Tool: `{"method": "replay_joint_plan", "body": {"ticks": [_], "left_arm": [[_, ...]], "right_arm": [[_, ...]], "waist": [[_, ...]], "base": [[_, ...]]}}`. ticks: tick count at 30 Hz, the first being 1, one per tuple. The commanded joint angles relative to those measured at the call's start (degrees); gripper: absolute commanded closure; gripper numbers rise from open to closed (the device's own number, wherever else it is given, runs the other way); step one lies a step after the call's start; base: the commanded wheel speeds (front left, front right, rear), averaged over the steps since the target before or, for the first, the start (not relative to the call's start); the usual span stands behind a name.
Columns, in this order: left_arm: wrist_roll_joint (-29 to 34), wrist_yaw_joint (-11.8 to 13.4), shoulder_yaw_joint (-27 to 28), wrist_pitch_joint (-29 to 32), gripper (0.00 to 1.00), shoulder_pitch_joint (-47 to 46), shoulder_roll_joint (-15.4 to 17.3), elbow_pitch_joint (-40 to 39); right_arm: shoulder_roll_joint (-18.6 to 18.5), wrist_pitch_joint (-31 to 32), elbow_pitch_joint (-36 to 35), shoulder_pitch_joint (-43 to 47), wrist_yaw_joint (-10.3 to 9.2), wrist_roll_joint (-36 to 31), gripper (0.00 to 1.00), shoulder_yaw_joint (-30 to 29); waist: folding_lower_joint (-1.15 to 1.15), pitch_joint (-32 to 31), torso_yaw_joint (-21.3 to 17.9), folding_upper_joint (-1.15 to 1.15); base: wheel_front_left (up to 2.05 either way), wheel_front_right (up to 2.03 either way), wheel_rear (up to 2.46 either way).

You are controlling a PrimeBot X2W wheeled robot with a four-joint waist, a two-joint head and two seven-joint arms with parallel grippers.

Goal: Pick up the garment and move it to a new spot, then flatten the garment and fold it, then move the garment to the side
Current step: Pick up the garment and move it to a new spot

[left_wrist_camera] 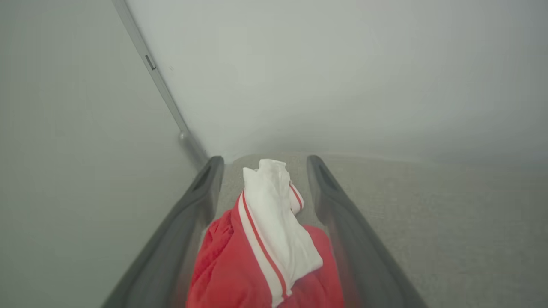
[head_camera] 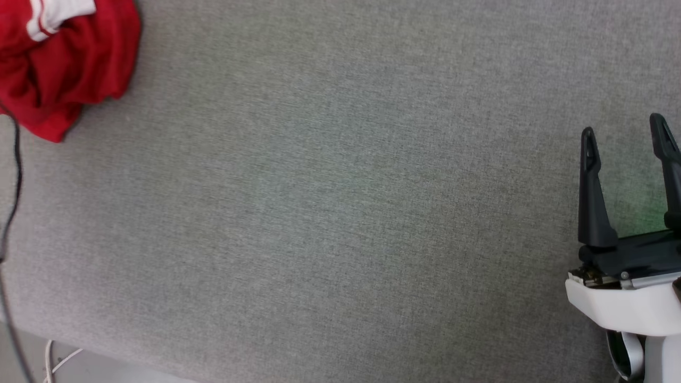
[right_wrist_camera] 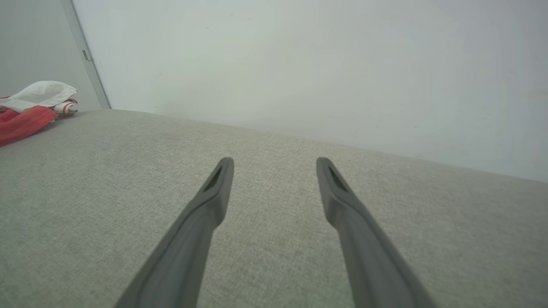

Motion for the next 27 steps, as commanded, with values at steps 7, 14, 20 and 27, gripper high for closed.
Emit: {"method": "replay_joint_plan", "body": {"ticks": [7,14,20,27], "left_arm": [[-13.3,0.0,-5.6,20.6,0.00,-2.5,6.3,5.8],[-21.6,0.0,-9.6,36.0,0.00,-1.6,9.6,10.2],[-22.9,0.0,-14.8,40.9,0.00,-0.6,6.9,12.6],[-23.0,-0.2,-19.7,39.2,1.00,-1.7,6.4,12.5]], "right_arm": [[0.0,-0.1,-0.8,-2.7,-0.02,-0.1,0.00,0.2],[0.0,-0.1,-0.8,-3.2,-0.02,0.0,0.00,-0.3],[0.0,-0.1,-0.7,-3.4,-0.03,0.0,0.00,-0.7],[0.0,-0.1,0.2,-3.7,-0.02,0.0,0.00,-0.8]], "waist": [[-0.01,3.3,-2.1,0.00],[-0.01,5.6,-3.8,0.00],[-0.01,7.0,-4.5,0.00],[-0.01,5.7,-4.3,0.00]], "base": [[0.00,0.00,0.00],[0.00,0.00,0.00],[0.00,0.00,0.00],[0.00,0.00,0.00]]}}
